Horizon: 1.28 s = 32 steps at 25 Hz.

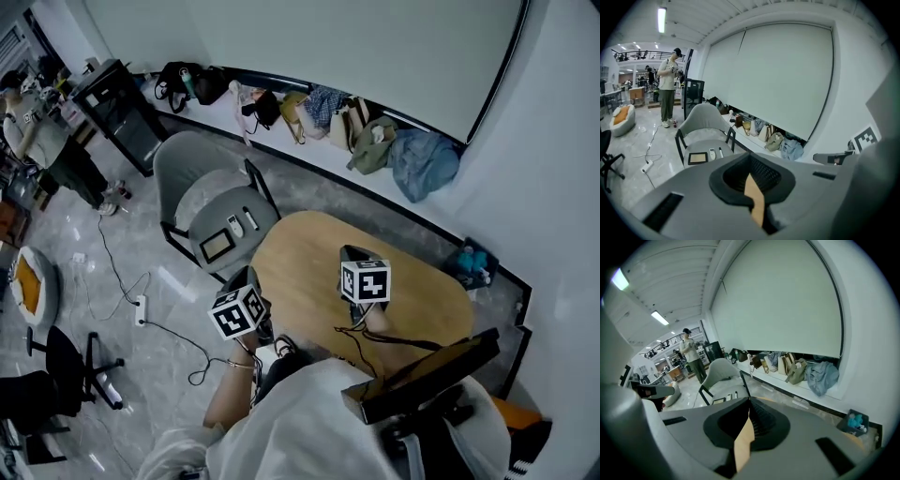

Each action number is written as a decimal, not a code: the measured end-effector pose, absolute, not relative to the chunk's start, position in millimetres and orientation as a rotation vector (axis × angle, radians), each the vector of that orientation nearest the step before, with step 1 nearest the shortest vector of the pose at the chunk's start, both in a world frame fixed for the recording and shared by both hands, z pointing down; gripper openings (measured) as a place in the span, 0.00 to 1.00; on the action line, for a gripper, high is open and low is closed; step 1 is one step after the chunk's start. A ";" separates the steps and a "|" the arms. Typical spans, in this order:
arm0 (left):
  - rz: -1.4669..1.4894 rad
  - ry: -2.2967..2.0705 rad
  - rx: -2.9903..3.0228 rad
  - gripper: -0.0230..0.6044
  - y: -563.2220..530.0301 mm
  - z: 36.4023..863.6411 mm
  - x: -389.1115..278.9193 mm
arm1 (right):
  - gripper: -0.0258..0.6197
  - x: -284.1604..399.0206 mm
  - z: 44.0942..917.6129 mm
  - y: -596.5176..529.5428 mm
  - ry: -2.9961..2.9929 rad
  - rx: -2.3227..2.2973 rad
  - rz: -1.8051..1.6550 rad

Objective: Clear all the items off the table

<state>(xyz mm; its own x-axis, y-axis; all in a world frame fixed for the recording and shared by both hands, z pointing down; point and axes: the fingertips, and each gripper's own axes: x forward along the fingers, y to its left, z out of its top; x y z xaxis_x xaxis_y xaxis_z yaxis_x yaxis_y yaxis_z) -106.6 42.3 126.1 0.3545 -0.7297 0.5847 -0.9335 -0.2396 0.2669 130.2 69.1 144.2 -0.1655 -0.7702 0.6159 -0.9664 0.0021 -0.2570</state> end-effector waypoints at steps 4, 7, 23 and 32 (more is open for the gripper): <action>0.427 -1.466 2.082 0.05 46.0 112.5 -130.0 | 0.08 95.6 132.5 72.0 -2.039 1.769 0.877; 0.425 -1.479 2.105 0.05 42.7 109.5 -153.4 | 0.08 67.9 125.6 66.9 -2.079 1.771 0.839; 0.340 -1.563 1.980 0.05 33.6 130.7 -253.8 | 0.08 -14.5 119.8 39.7 -2.119 1.701 0.719; 0.325 -1.565 1.964 0.05 46.8 132.7 -248.5 | 0.08 -10.6 113.9 48.1 -2.127 1.706 0.702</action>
